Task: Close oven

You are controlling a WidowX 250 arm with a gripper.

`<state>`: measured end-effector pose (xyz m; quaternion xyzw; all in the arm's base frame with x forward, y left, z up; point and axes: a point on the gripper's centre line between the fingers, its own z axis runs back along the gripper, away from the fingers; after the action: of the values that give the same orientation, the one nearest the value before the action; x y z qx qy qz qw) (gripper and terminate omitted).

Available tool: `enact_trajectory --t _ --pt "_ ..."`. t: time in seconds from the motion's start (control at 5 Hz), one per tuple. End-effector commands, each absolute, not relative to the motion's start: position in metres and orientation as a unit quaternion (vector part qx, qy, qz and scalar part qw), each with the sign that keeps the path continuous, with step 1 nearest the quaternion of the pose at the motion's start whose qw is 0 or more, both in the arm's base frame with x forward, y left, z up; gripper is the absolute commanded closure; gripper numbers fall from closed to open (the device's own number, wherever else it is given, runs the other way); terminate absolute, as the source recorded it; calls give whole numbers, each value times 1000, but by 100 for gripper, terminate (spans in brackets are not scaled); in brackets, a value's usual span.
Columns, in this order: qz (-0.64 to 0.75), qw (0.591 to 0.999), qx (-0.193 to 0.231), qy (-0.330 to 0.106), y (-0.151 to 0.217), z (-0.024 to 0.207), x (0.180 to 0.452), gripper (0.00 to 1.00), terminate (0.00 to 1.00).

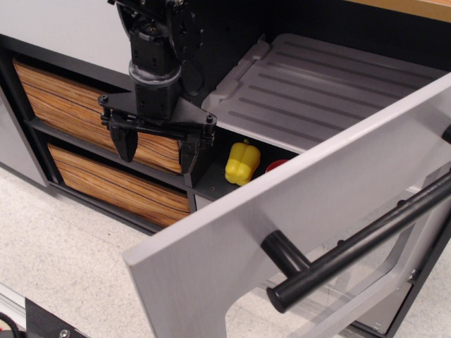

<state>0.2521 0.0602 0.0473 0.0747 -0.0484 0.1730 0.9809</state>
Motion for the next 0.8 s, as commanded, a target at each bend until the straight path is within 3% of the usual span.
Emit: enact_trajectory --t 0.0,0.2,0.4,0.6 --pt "173 981 75 -48 60 47 252 0 0" --pt "184 979 63 -61 41 69 254 0 0" --pt "145 988 30 -33 19 102 255 0 0" --pt "128 990 5 -57 -1 134 253 0 0"
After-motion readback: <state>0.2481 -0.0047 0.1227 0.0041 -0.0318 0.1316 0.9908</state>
